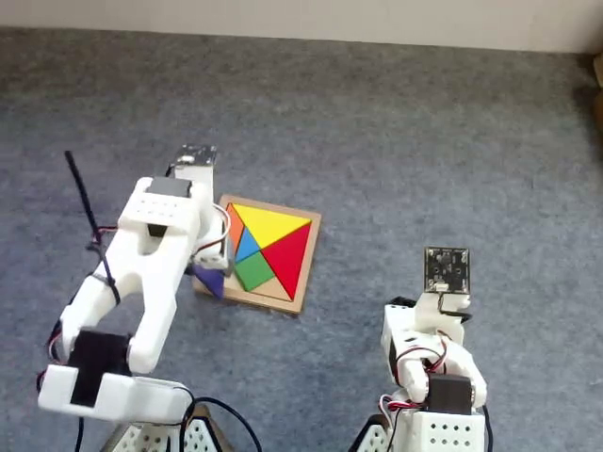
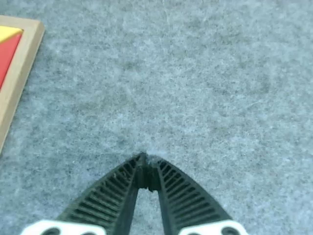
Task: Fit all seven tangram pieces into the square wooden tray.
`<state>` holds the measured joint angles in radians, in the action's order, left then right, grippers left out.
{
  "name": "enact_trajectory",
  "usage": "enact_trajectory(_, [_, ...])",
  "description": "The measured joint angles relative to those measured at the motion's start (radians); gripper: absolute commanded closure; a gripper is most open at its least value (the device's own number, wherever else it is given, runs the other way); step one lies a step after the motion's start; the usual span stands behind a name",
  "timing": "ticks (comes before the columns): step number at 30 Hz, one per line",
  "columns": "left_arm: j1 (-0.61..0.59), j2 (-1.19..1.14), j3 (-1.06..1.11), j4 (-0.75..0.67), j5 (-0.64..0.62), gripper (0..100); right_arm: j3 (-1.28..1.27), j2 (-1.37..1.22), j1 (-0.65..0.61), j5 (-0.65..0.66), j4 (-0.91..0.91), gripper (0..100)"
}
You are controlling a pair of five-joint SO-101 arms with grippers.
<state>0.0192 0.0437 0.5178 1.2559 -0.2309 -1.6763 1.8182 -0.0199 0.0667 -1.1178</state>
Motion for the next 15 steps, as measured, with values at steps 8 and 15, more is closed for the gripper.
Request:
enact_trajectory(8, [0.018, -0.021, -0.011, -0.008, -0.256, 94, 0.0, 0.0, 0.0, 0.0, 0.0, 98.0])
enact_trajectory(15, [0.074, -0.026, -0.028, -0.009, -0.267, 99, 0.0, 0.0, 0.0, 0.0, 0.0, 98.0])
